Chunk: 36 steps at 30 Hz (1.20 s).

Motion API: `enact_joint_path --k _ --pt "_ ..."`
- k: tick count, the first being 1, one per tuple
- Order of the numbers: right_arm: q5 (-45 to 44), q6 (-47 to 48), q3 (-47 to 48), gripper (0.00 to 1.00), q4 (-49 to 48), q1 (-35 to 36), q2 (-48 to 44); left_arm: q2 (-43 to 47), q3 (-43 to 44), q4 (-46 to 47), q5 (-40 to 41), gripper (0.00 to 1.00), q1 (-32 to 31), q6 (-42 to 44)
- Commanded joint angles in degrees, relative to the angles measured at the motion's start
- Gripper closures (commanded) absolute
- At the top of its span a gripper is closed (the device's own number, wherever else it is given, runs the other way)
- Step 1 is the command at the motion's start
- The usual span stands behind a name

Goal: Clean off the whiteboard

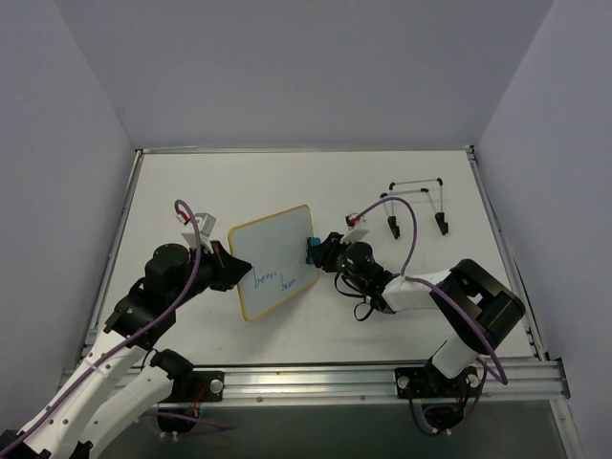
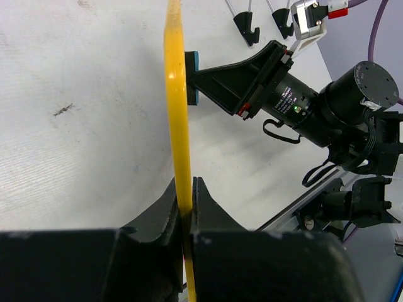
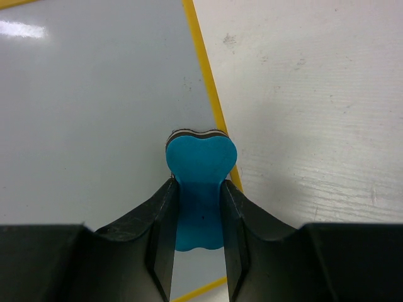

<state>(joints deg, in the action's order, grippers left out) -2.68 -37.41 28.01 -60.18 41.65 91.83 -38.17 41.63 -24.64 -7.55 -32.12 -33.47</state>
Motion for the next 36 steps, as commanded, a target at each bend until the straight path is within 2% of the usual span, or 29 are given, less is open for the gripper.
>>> enact_joint_path --k 1,7,10,15,25,31,36 --pt "1.44 2.08 -0.06 1.0 0.16 0.36 1.95 -0.85 1.7 1.0 -12.14 0.98 -1.98 -0.98" --pt "4.78 3.04 0.55 1.0 -1.87 0.8 0.46 -1.46 1.26 1.35 -12.14 0.98 -2.07 -1.24" --pt "4.35 3.22 2.04 1.0 -0.03 3.25 -2.17 -1.64 1.09 1.62 -12.22 0.98 -1.98 -1.42" --pt "-0.05 5.24 7.75 1.0 5.6 11.51 -5.87 -2.17 1.0 2.05 -12.14 0.98 -2.07 -1.24" --pt "0.66 4.54 12.33 1.0 6.83 17.5 -7.98 -3.13 0.47 3.72 -12.66 0.98 -2.16 -1.86" --pt "-2.07 4.45 11.9 1.0 10.79 14.79 -5.79 -2.79 0.82 3.55 -12.75 0.98 -2.16 -2.03" --pt "2.06 1.29 5.23 1.0 4.82 6.17 -1.93 -2.61 0.91 3.29 -12.93 0.98 -2.16 -2.03"
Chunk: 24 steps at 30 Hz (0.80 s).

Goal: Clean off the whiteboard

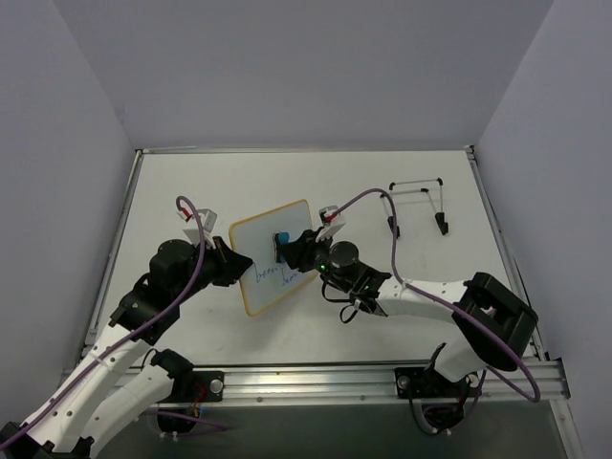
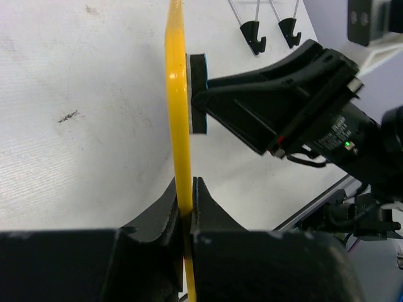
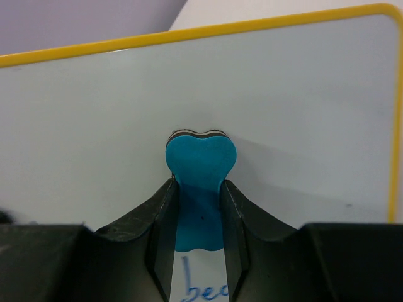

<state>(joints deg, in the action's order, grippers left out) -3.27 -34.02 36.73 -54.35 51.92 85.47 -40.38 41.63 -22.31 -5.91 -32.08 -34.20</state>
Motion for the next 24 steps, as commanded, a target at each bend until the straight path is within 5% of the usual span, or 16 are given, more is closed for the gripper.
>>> enact_joint_path --k 1,16,24 --pt "2.65 -2.36 -4.29 1.0 -1.81 -4.98 5.05 -0.4 1.0 0.86 -14.65 0.98 -2.12 -1.31" --pt "13.01 -6.93 -11.07 1.0 -19.82 -15.97 21.48 0.13 1.18 0.16 -14.83 0.98 -2.11 -1.22" --pt "13.11 -5.89 -9.4 1.0 -15.97 -15.98 17.98 -0.4 1.09 0.16 -14.57 0.98 -2.2 -1.05"
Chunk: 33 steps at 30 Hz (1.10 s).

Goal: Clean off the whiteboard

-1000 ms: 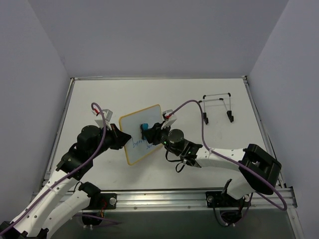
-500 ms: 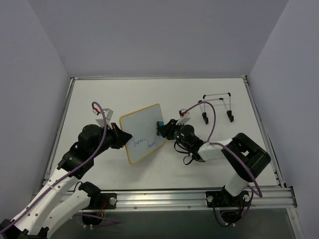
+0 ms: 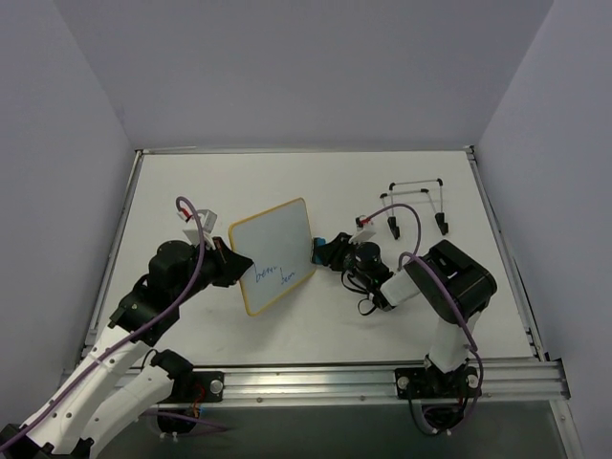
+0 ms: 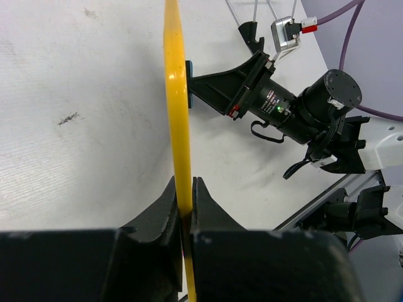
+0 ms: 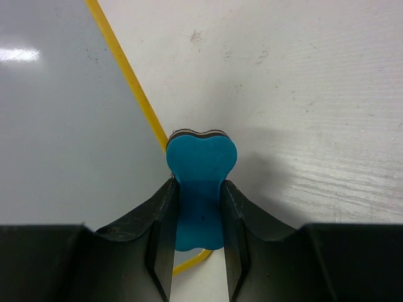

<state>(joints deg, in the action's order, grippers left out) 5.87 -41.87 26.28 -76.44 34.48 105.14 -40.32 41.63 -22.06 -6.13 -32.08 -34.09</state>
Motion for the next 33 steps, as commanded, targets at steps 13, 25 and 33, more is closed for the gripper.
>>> enact_joint_path --k 13,25,33 --pt "-10.41 5.57 5.62 1.0 16.33 21.83 -16.98 -3.54 0.74 3.52 -14.7 0.98 -2.2 -2.92" --pt "-20.98 2.49 11.59 1.0 19.05 33.46 -21.56 -4.16 -0.14 5.98 -14.87 0.98 -2.29 -4.76" --pt "-24.4 -0.84 16.68 1.0 28.88 34.78 -23.05 -3.98 -1.11 6.86 -14.87 0.98 -2.29 -5.2"
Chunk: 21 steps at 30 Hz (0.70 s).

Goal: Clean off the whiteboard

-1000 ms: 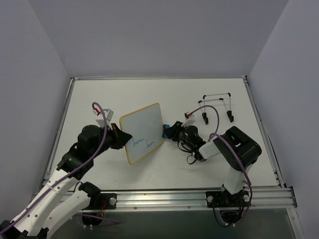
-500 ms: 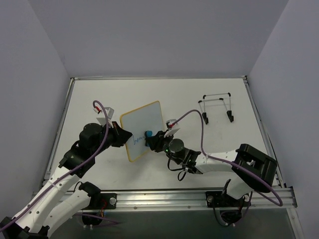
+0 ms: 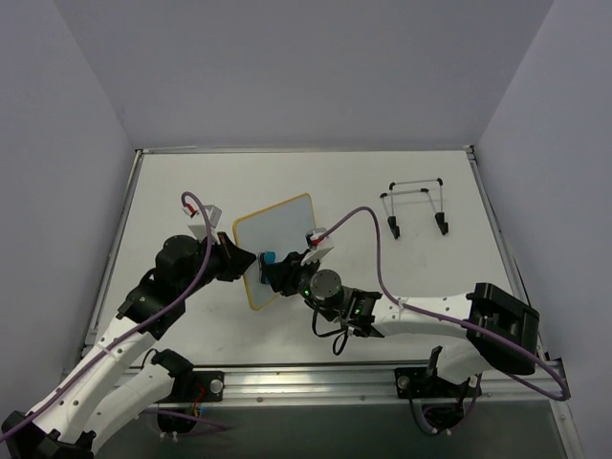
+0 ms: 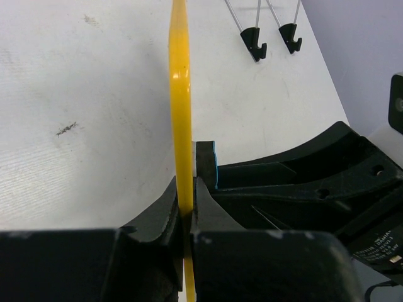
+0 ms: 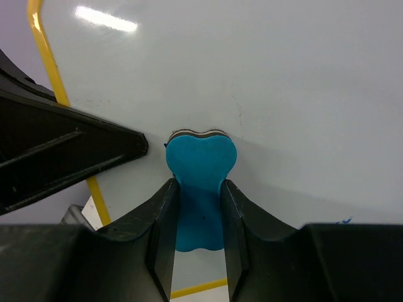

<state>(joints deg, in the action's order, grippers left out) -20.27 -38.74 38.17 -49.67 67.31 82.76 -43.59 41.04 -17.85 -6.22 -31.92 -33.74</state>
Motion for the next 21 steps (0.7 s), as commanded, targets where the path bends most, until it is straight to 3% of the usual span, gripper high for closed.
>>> enact_joint_path --k 1,15,21 --pt "1.38 -5.19 5.33 1.0 2.9 2.04 -0.41 -0.7 -0.61 2.9 -14.79 0.98 -2.44 -5.64" --pt "-7.41 -9.07 13.76 1.0 13.89 1.77 1.87 -0.18 -1.22 3.61 -15.67 0.98 -2.44 -5.99" --pt "-6.1 -8.29 15.79 1.0 14.34 -1.04 3.28 0.09 -1.4 4.05 -16.19 0.98 -2.44 -6.17"
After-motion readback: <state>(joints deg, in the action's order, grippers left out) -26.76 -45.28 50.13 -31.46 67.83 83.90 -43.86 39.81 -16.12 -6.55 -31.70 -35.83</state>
